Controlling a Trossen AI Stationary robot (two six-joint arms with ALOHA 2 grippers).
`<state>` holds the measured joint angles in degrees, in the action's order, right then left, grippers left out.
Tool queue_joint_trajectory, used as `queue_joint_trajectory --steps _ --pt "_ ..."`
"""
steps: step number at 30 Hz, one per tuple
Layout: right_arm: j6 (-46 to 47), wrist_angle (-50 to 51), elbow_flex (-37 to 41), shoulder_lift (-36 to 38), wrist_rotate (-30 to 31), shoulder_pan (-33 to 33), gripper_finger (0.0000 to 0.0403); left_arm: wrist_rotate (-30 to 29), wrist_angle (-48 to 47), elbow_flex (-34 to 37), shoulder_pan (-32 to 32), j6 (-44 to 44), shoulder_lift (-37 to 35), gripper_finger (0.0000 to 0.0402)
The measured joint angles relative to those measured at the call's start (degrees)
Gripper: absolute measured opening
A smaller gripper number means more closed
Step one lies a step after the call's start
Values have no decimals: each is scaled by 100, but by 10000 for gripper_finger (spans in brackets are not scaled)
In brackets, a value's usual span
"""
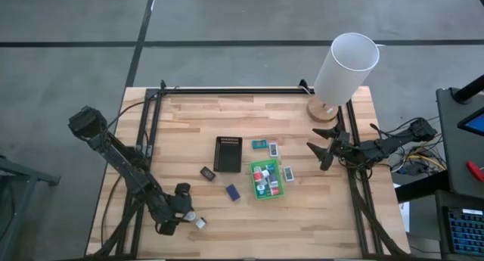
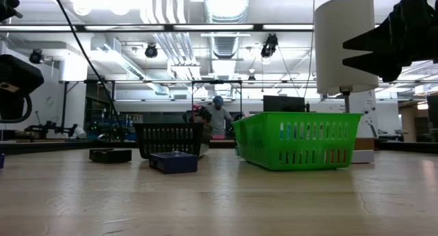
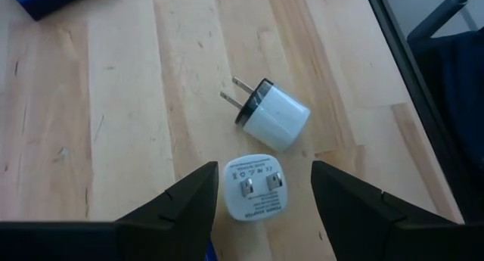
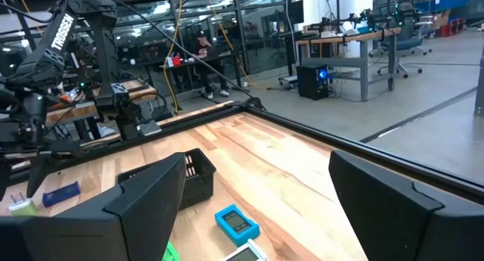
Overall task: Pick & Place Office items
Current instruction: Put the green charger adapter into the green bin
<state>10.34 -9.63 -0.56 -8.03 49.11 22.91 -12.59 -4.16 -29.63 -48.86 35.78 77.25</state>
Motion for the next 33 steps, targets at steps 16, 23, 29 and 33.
queue_joint_trajectory --steps 16,23,29,33 --pt "1 0 0 0 1 1 327 17 326 105 -1 23 404 218" --pt "1 -2 0 0 1 -1 318 15 381 56 -1 32 724 218" --pt "1 0 0 1 -1 1 316 15 378 31 -2 47 741 213" --pt "1 0 0 0 -1 1 320 14 418 31 -2 47 732 181"
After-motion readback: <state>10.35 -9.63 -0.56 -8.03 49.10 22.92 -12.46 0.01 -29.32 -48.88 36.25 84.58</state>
